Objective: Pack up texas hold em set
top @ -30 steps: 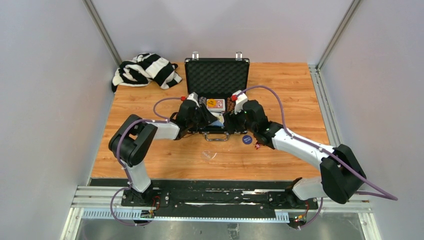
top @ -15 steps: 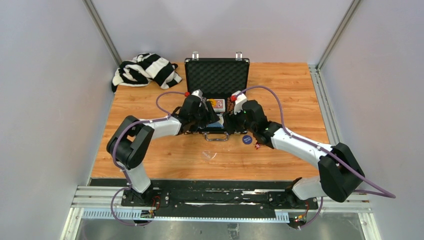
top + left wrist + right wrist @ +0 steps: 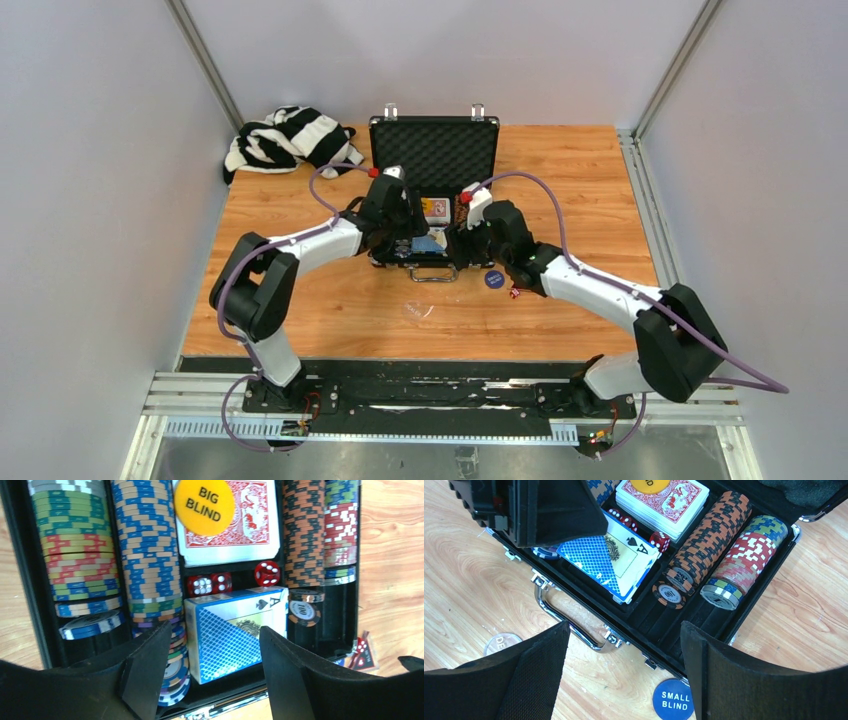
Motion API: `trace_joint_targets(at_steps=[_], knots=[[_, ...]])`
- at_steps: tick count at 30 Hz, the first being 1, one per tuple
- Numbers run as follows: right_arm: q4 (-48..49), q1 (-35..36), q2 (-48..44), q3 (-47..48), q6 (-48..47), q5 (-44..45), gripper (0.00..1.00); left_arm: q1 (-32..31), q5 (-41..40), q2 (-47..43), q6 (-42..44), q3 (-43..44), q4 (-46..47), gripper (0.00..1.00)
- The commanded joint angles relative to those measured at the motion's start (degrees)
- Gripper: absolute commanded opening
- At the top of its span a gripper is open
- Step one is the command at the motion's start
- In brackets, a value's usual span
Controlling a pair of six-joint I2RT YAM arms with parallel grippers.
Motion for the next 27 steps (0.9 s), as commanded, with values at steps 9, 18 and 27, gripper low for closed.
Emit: trace_joint_targets(at_steps=[9,18,27], knots=[[1.5,-0.78,1.56,-0.15,0.78,-0.63,0.81,-1.37,-0.38,-0.14,0.42,-1.72,-1.07,0.67],[1.55,-0.78,1.61,-0.01,0.77,-0.59,0.81,-1.63,-1.82,-2.06,2.57,2.02,-4.7,0.67],[1.35,-0.84,1.55,-0.03,0.78,-0.45,0.81,-1.95,2.16,0.63,1.48,2.24,-3.44,0.66]])
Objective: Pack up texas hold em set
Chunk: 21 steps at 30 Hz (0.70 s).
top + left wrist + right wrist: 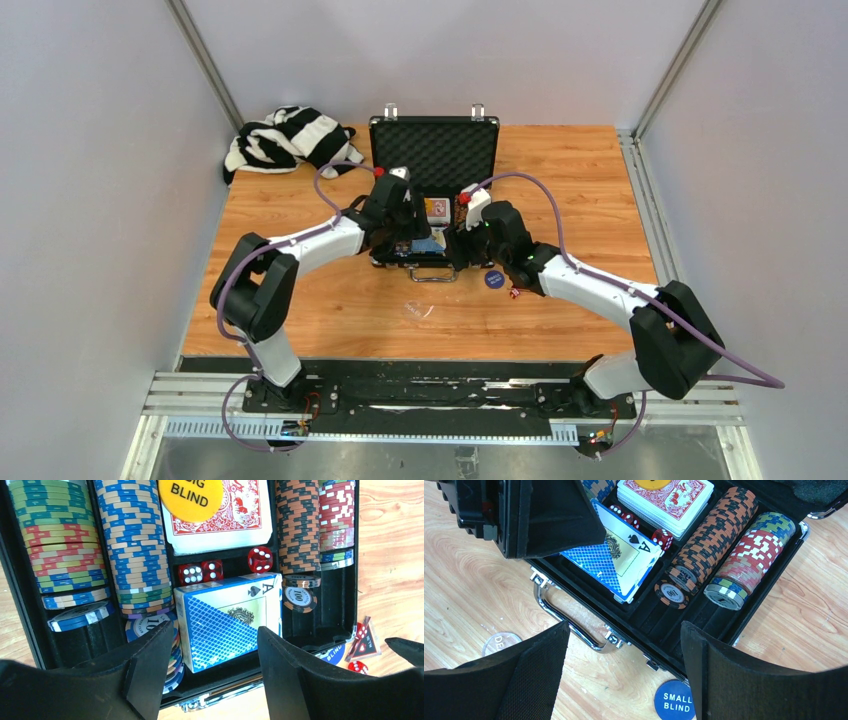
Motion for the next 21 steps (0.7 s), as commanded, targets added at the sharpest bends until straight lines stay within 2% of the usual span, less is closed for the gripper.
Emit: trace_joint_targets(at_steps=[1,13,21], knots=[[0.98,-0.8,0.24,-0.02,0.67,-0.1,0.81,-0.88,2.03,1.68,-0.31,0.45,1.23,0.66],[0.9,-0.88,0.89,-0.06,0.58,0.07,0.81,-2.93,4.91,5.87,-2.12,2.39,3.49,0.66],[1.71,-0.89,0.86,0.2,2.13,0.81,0.81,-2.84,-7.41,-1.37,3.4,2.62,-4.54,0.67]])
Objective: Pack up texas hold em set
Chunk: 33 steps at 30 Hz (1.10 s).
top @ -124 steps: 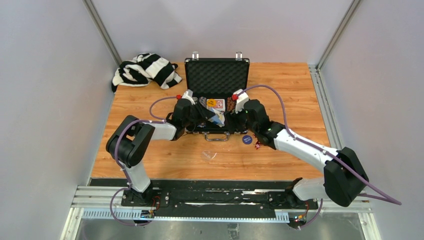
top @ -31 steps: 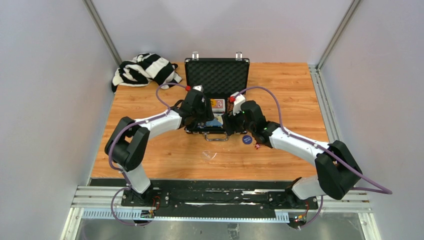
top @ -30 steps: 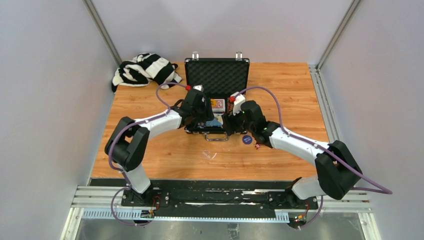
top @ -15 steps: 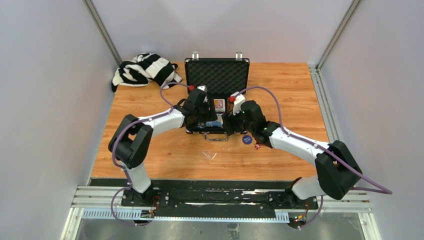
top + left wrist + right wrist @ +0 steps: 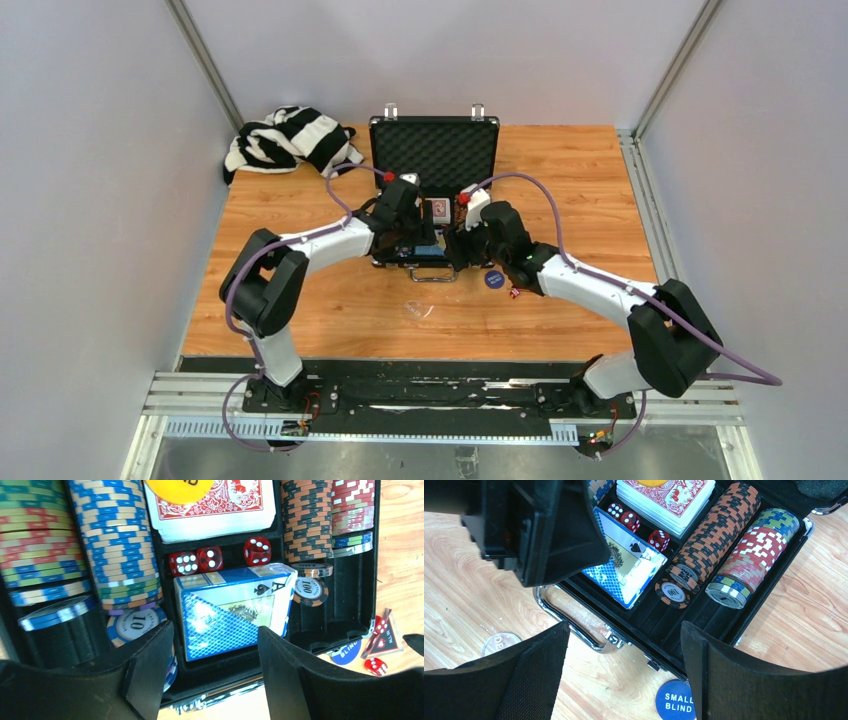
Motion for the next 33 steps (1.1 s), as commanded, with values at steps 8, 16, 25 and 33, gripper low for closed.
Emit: trace_joint_targets(at_steps=[8,16,25,33], knots=[[-3.01,-1.97,9.95,12.91,4.71,6.1,0.04,-0.35,-13.87,-13.64,4.74,-1.97,-4.47,0.67],[-7.39,-2.61,27.06,28.3,4.83,2.09,0.01,1.71,-13.56,-19.9,3.57,-9.64,-1.79,0.67],[-0.79,-1.85,28.48,18.76,8.32,-4.68,0.01,3.71,-13.36,-23.18,3.53,-14.16,-0.54,0.67],[-4.48,-1.84,23.44,22.9,3.87,-3.95,0.01,3.74,-11.65,-22.67,3.25,-13.26,0.28,0.67]])
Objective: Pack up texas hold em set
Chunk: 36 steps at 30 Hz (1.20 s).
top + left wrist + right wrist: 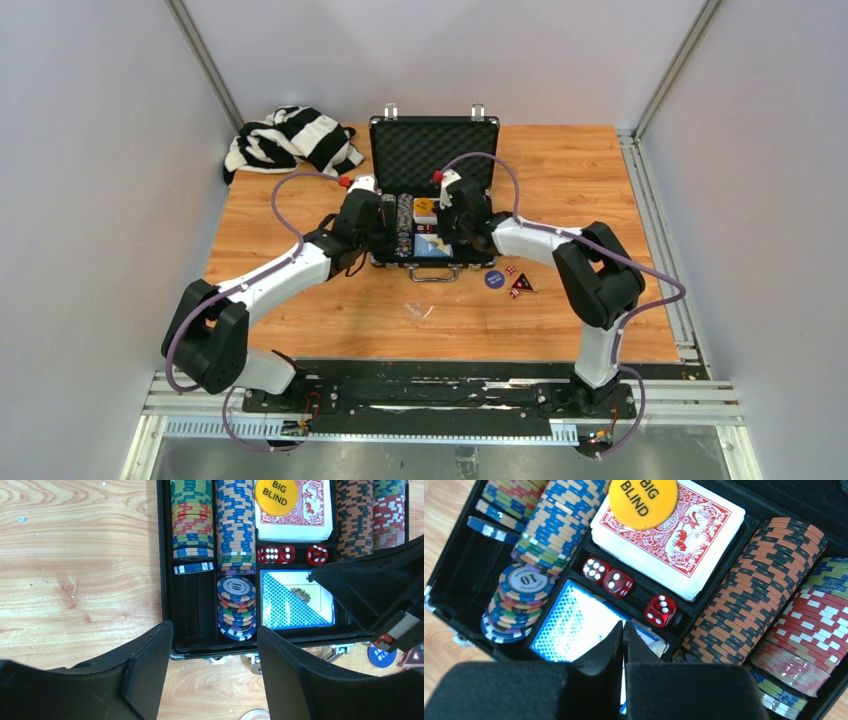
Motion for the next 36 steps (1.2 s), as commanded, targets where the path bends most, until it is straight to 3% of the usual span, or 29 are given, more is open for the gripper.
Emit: trace_joint_targets(at_steps=[1,4,6,9,11,13,20,36], knots=[[-5.03,0.22,-4.79,3.61,-3.14,-1.37,0.01,0.2,0.11,-1.21,-0.12,0.55,2.43,0.67],[-5.52,0.1,-10.16,2.33,-3.55,1.28,0.01,0.2,0.18,-3.22,0.51,-1.06,4.05,0.69],[-5.54,-0.15,-14.28,-0.79,-2.45,4.96,0.08,0.2,2.02,-4.33,0.93,-2.68,6.47,0.8],[-7.45,-0.54,-20.92,-7.54,-0.95,11.21,0.47,0.2,4.93,-4.77,0.97,-4.59,8.74,0.99],[-10.51,-0.69,-24.45,-10.61,-0.77,15.42,0.62,-0.08,6.83,-4.46,0.97,-5.72,10.18,0.98],[-13.72,-1.05,-27.0,-13.0,-0.94,17.84,0.64,-1.63,5.64,-3.73,1.69,-6.0,10.81,1.0],[-17.51,-3.57,-30.13,-18.86,1.78,16.2,0.63,-7.43,3.85,-0.09,3.83,-4.48,11.43,0.92],[-17.28,-7.93,-24.11,-23.2,4.03,12.01,0.58,-7.63,4.95,-0.25,3.53,-5.37,12.51,0.86]])
